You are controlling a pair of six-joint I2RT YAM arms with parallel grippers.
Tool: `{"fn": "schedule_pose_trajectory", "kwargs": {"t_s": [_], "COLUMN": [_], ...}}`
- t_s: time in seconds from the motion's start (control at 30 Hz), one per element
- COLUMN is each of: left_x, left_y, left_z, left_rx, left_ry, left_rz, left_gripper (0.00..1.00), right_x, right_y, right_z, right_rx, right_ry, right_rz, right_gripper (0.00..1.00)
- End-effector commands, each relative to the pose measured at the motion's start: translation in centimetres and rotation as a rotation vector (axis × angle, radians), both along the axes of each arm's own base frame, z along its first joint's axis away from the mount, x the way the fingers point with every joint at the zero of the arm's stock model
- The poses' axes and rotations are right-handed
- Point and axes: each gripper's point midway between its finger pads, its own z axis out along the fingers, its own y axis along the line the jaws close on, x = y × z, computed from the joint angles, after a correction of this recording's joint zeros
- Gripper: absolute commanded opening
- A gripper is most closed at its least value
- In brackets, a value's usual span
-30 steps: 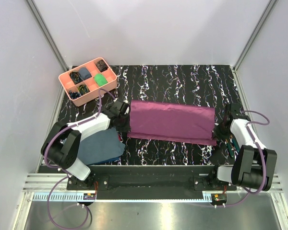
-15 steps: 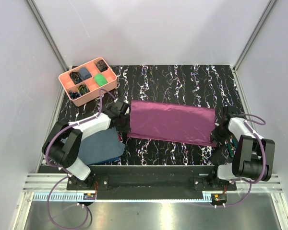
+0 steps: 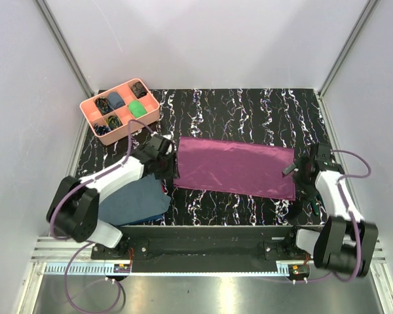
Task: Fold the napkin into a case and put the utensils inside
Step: Fold and flatten the napkin at the center of the board, then fold the rectangle-folded napkin at the center of the board.
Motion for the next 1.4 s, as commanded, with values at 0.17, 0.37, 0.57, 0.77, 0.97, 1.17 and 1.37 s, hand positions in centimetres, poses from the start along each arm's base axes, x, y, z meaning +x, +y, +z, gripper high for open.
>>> {"fn": "schedule_pose_trajectory", "kwargs": {"t_s": [0.17, 0.37, 0.57, 0.77, 0.97, 1.17, 1.37], "left_x": [2.4, 3.9, 1.7, 1.5, 2.8, 5.5, 12.5], "left_y": [-4.9, -5.0, -2.7, -1.2, -1.8, -2.7, -5.5], "left_z": [5.2, 1.5, -3.2, -4.8, -0.4, 5.1, 6.6], "left_rx": [-0.249, -0.209, -0.132, -0.062, -0.113, -0.229, -0.439], "left_ry": [-0.052, -0.021, 0.040, 0.034, -0.058, -0.112, -0.127], "left_rz": [-0.079, -0.026, 0.028, 0.066, 0.068, 0.094, 0.149], "left_gripper": [0.25, 0.06, 0.04, 0.03, 0.08, 0.19, 0.12], "right_x": [3.1, 3.2, 0.2, -1.6, -1.2, 2.7, 11.0], "right_y": [-0.1, 1.1, -0.4, -1.5, -1.6, -0.9, -0.3], "right_z": [4.9, 1.7, -2.0, -4.7, -3.7, 1.1, 4.9], "right_rx": [-0.034, 0.061, 0.007, -0.031, -0.034, -0.029, 0.008], "right_ry": [-0.206, -0.101, 0.044, 0.147, 0.123, -0.112, -0.340], "right_rz": [0.081, 0.092, -0.070, -0.184, -0.170, -0.012, 0.132], "right_gripper": [1.00, 0.40, 0.12, 0.11, 0.10, 0.27, 0.57]}}
